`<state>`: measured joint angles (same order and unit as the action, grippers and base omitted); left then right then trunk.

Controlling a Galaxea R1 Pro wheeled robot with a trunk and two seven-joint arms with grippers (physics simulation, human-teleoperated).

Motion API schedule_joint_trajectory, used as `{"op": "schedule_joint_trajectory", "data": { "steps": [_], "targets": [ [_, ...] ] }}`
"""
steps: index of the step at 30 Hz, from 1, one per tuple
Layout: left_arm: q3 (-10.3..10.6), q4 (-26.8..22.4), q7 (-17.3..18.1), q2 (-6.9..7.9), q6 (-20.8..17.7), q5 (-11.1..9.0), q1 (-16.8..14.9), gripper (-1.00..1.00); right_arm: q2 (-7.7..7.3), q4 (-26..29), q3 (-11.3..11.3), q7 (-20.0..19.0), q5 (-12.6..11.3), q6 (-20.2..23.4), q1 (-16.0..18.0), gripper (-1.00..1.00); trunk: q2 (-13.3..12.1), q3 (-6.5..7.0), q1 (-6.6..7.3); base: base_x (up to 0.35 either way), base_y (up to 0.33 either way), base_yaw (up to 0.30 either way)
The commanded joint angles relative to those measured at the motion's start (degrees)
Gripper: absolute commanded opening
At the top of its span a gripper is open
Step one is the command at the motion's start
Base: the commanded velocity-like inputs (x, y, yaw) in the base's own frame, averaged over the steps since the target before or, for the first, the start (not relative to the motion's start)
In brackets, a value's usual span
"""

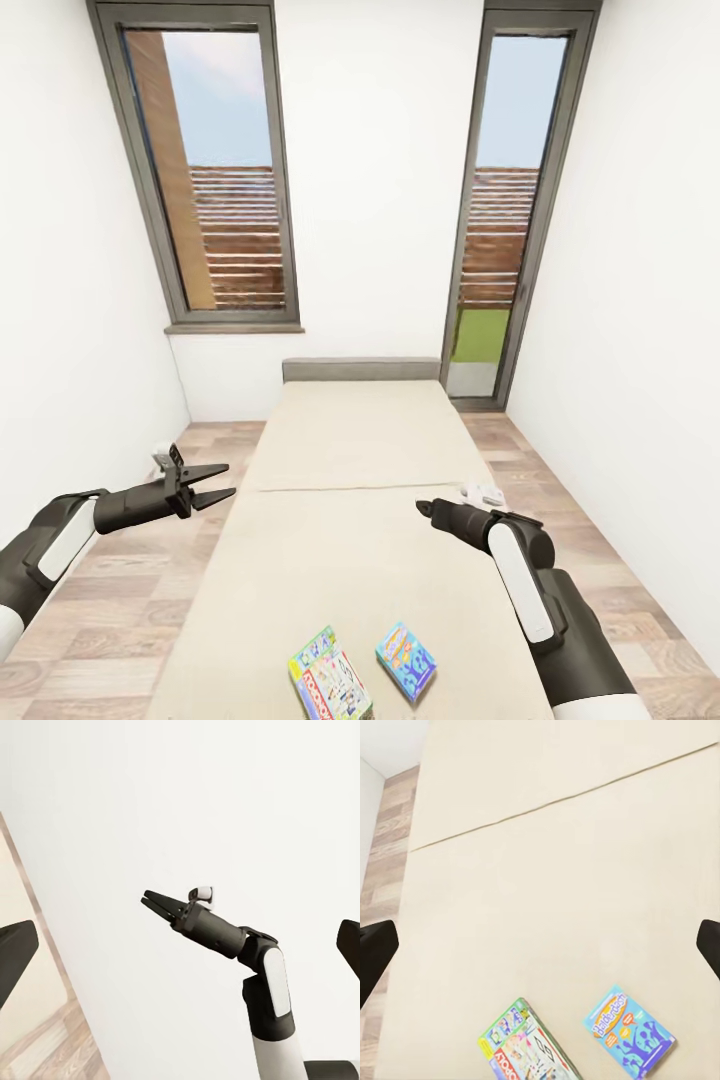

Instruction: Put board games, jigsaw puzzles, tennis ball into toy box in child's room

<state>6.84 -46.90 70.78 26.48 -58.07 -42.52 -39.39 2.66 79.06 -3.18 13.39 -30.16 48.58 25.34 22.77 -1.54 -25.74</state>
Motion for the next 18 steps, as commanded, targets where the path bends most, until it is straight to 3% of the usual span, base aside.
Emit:
{"op": "schedule_joint_trajectory", "data": {
  "steps": [1,18],
  "targets": [
    [0.2,0.0,0.1,0.06,-0.4,-0.2,-0.1,1.0,0.03,0.0,0.0,0.6,-0.6,0.1,0.1,1.0,0.1,-0.24,-0.04,0.0,0.0,0.0],
    [0.3,0.1,0.1,0.01,-0.4,-0.2,-0.1,1.0,0.05,-0.2,0.0,0.6,-0.5,0.2,0.1,1.0,0.1,-1.84,-0.04,0.0,0.0,0.0]
  ]
}}
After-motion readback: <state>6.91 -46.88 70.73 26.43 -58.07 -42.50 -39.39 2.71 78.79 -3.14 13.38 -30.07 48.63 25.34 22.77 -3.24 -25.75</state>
